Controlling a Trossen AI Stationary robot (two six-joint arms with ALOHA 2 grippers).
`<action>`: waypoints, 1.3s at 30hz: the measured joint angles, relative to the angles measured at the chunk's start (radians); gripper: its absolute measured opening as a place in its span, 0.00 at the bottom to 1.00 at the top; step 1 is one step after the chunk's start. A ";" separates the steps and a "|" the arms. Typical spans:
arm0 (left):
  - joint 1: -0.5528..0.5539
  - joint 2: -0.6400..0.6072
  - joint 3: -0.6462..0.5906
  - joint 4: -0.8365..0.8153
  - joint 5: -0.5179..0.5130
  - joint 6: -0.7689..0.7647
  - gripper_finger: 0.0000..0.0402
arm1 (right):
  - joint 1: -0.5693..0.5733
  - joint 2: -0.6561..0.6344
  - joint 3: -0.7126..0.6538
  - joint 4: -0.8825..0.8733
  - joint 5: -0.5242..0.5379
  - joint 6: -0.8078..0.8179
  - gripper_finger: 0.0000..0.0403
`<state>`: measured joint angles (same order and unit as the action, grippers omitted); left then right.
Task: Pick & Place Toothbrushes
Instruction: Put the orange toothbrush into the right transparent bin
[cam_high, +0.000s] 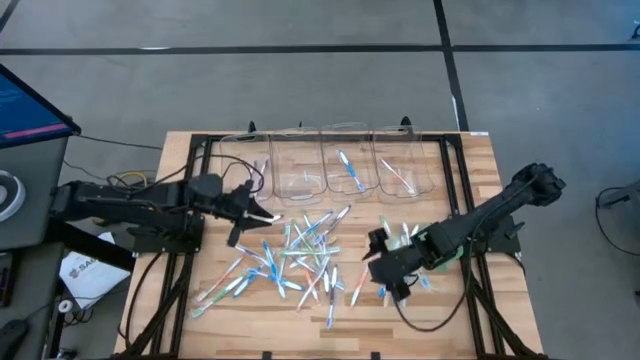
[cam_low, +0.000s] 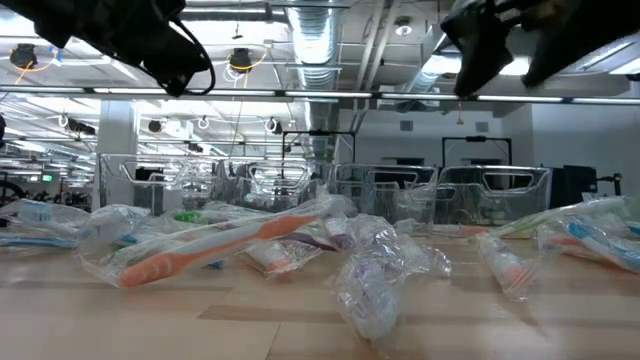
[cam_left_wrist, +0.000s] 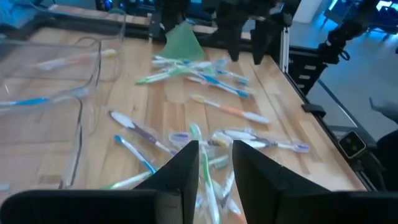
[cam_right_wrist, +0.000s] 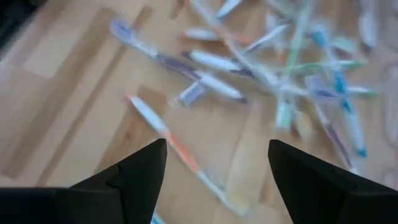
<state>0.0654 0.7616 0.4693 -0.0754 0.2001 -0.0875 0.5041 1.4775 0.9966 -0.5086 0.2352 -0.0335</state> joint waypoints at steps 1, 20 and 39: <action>-0.002 0.000 -0.006 0.001 0.000 0.000 0.22 | 0.004 0.020 -0.006 -0.017 0.003 -0.028 0.69; -0.016 0.000 -0.012 0.013 0.000 -0.004 0.22 | -0.070 0.496 0.396 -0.416 -0.066 -0.115 0.69; -0.016 0.000 -0.012 0.031 0.000 0.012 0.22 | -0.113 0.591 0.406 -0.420 -0.215 0.002 0.69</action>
<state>0.0494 0.7616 0.4572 -0.0446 0.2000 -0.0757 0.3916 2.0682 1.4021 -0.9283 0.0200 -0.0317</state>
